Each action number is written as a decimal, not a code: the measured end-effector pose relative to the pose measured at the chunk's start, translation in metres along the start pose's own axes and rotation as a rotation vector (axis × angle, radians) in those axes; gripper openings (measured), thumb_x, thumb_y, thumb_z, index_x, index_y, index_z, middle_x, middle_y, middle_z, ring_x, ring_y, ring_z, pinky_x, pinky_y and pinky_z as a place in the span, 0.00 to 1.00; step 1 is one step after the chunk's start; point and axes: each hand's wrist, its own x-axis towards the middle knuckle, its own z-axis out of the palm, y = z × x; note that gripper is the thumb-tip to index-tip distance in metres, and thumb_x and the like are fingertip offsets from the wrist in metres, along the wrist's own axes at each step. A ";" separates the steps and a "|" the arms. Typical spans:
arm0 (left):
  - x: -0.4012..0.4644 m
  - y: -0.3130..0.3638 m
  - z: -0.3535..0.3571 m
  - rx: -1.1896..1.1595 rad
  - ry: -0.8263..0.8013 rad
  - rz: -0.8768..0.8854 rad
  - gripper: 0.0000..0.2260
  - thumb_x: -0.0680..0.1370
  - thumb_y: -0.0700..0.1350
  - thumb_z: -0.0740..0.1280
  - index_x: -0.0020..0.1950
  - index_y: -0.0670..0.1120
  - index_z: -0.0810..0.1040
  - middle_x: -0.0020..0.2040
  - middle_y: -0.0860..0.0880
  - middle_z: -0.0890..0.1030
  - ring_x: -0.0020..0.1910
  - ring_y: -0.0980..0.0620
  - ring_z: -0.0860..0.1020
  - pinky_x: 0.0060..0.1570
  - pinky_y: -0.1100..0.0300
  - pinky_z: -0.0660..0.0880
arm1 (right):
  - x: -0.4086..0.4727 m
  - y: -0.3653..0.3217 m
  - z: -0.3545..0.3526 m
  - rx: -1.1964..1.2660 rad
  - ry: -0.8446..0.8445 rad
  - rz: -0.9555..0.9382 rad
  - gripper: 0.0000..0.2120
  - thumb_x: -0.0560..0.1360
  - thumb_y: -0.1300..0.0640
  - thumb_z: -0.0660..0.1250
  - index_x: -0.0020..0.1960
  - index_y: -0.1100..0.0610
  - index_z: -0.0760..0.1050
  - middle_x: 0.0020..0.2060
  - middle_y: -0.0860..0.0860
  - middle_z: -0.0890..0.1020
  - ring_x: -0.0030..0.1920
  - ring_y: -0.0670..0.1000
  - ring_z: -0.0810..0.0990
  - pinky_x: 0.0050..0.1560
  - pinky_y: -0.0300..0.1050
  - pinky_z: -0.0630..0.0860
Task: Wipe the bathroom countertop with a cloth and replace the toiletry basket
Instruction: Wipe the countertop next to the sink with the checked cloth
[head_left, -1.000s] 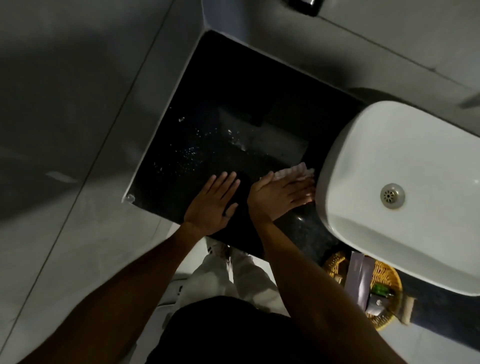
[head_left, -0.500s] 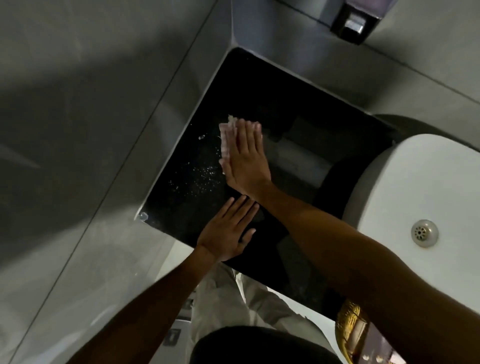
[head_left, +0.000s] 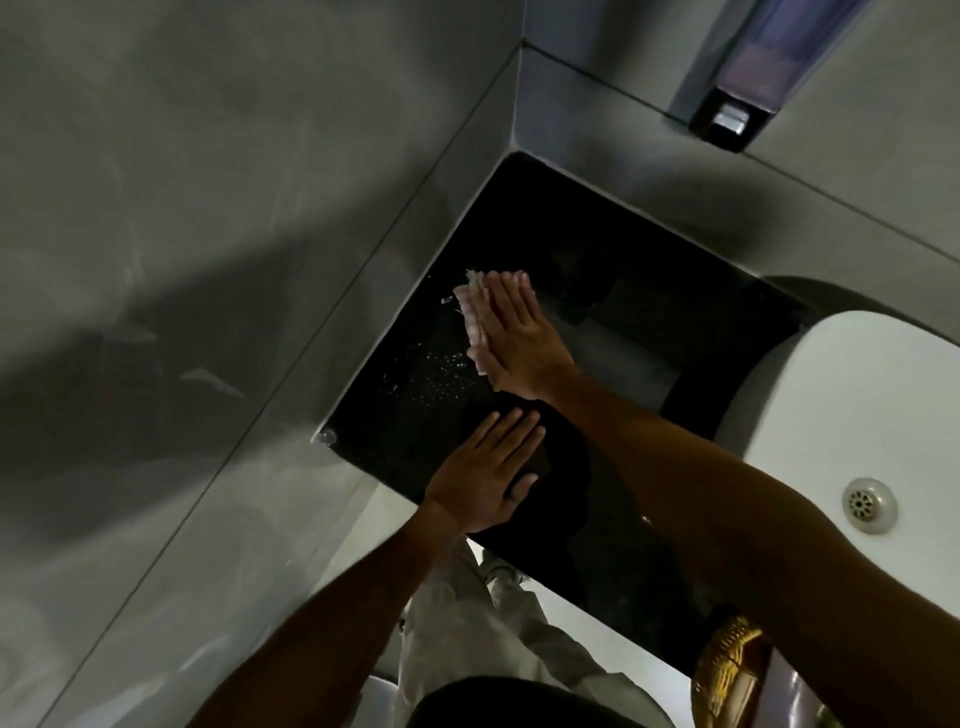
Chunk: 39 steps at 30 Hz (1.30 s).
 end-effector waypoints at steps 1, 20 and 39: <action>0.000 0.001 -0.001 -0.002 -0.009 -0.002 0.28 0.86 0.57 0.54 0.83 0.45 0.61 0.84 0.45 0.58 0.85 0.47 0.54 0.83 0.48 0.53 | -0.004 0.003 -0.005 0.018 0.007 0.045 0.39 0.85 0.39 0.48 0.85 0.64 0.46 0.85 0.65 0.49 0.86 0.65 0.46 0.84 0.67 0.49; 0.142 -0.047 -0.039 0.035 0.076 -0.415 0.43 0.80 0.66 0.53 0.83 0.36 0.51 0.84 0.36 0.53 0.84 0.38 0.50 0.82 0.39 0.51 | -0.119 0.022 0.033 0.096 0.211 0.802 0.35 0.84 0.39 0.53 0.85 0.56 0.57 0.85 0.58 0.59 0.85 0.62 0.57 0.84 0.66 0.52; 0.100 -0.047 -0.032 -0.081 0.179 -1.013 0.44 0.80 0.67 0.51 0.82 0.33 0.53 0.82 0.32 0.56 0.83 0.33 0.53 0.80 0.34 0.49 | -0.119 0.018 0.028 0.111 0.197 0.818 0.34 0.84 0.38 0.51 0.85 0.55 0.56 0.85 0.57 0.57 0.86 0.60 0.54 0.85 0.63 0.48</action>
